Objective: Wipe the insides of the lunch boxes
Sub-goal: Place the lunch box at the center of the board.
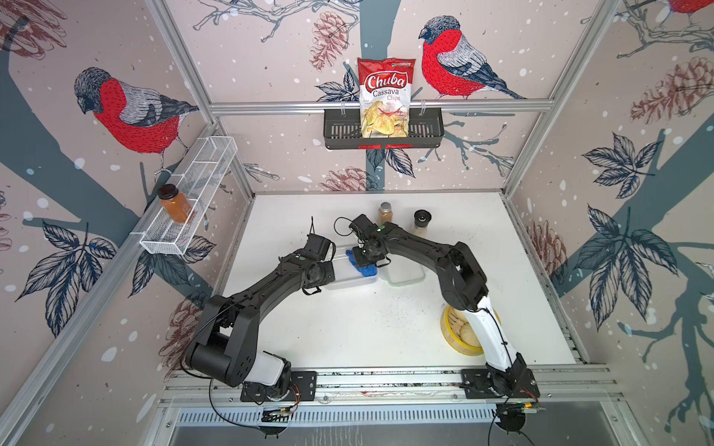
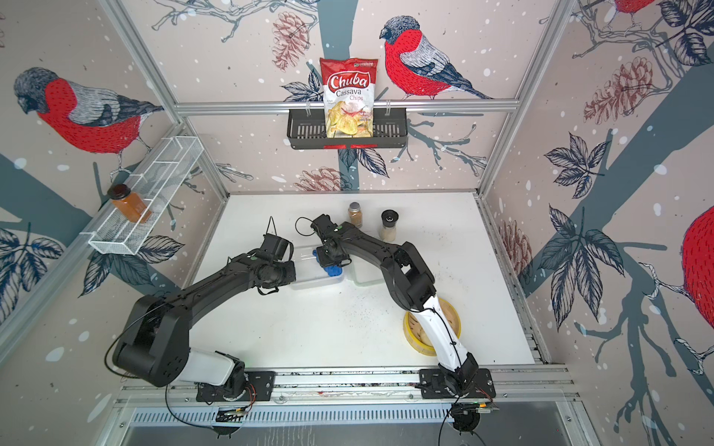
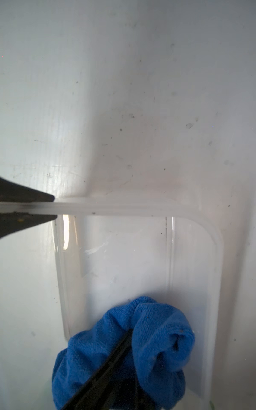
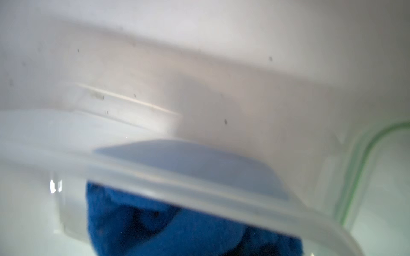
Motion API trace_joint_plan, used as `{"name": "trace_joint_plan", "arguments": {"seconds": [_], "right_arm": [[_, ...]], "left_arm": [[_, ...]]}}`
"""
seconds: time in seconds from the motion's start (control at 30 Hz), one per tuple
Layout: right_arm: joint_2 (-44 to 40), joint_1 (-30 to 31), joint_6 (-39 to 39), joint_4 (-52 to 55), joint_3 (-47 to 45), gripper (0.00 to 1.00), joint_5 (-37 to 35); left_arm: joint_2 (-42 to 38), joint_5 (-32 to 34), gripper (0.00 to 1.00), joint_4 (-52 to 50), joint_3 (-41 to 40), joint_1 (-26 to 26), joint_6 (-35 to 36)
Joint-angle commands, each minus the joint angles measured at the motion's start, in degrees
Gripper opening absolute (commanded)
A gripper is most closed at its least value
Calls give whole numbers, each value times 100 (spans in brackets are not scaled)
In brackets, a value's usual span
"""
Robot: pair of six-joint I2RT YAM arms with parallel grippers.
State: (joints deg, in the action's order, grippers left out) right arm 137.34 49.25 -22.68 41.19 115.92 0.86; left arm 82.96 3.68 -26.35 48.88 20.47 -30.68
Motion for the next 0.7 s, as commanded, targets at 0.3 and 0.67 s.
{"name": "trace_joint_plan", "arguments": {"seconds": [0.3, 0.67], "right_arm": [[846, 695, -282, -818, 820, 0, 2024], [-75, 566, -453, -1326, 57, 0, 2674]], "left_arm": [[103, 82, 0, -134, 76, -8, 128], [-9, 254, 48, -215, 228, -25, 2]]}}
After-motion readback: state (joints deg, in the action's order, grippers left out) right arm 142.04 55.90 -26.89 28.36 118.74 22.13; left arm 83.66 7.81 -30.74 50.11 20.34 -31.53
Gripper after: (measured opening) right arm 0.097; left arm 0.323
